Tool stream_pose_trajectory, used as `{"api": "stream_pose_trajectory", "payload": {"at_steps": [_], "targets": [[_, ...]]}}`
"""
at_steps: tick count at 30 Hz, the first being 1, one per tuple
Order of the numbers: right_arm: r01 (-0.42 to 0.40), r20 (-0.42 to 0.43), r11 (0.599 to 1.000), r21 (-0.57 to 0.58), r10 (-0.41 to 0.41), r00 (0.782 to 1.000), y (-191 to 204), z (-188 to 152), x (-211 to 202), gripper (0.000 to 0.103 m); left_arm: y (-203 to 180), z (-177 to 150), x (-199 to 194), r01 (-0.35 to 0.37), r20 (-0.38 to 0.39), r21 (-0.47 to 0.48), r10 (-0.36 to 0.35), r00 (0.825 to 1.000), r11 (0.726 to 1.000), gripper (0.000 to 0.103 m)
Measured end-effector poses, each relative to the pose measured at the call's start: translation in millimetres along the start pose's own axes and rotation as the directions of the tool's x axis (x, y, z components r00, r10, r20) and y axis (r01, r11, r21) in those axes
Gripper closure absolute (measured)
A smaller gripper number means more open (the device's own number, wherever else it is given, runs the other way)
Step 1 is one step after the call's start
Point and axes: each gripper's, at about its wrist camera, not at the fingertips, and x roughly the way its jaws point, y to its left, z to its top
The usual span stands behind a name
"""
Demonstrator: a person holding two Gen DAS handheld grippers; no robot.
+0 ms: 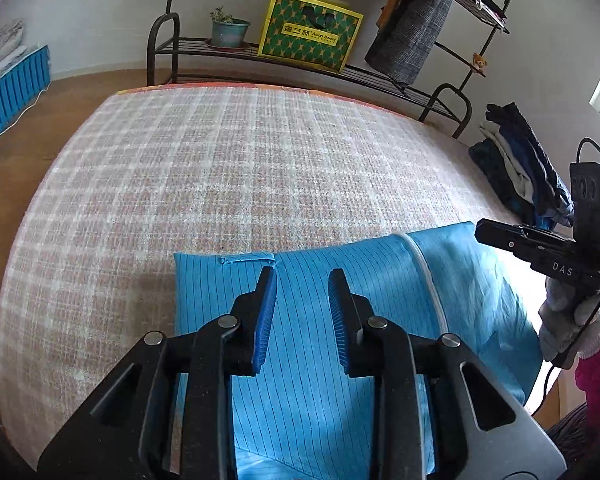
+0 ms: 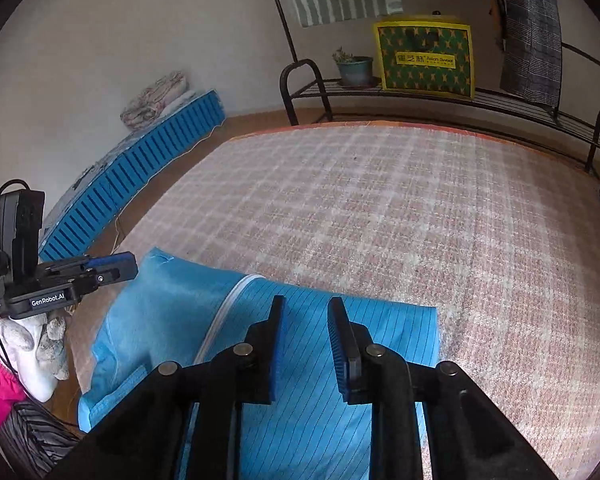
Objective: Fold large clothes
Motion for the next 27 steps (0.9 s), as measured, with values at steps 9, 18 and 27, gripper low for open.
{"api": "stream_pose_trajectory", "payload": {"at_steps": [9, 18, 27], "targets": [[0.136, -0.111, 0.986, -0.093, -0.146, 0.983, -10.1, -20.3, 27.7, 0.086, 10.9, -21.3, 46.0, -0.066, -0.097, 0.05, 0.071, 0.993, 0.997, 0.077], [0.034, -0.081, 0.999, -0.01, -0.035, 0.996, -14.4, -58.8, -45.7, 0.082, 19.8, -67.4, -24.3, 0.026, -0.096, -0.052, -0.031, 0.995, 0.998, 0.077], [0.033, -0.178, 0.999, 0.013, -0.03, 0.984, -21.6, -136.3, -72.9, 0.079, 31.6, -141.7, -43.7, 0.027, -0.177, -0.082, -0.042, 0.983, 0.996, 0.077]]}}
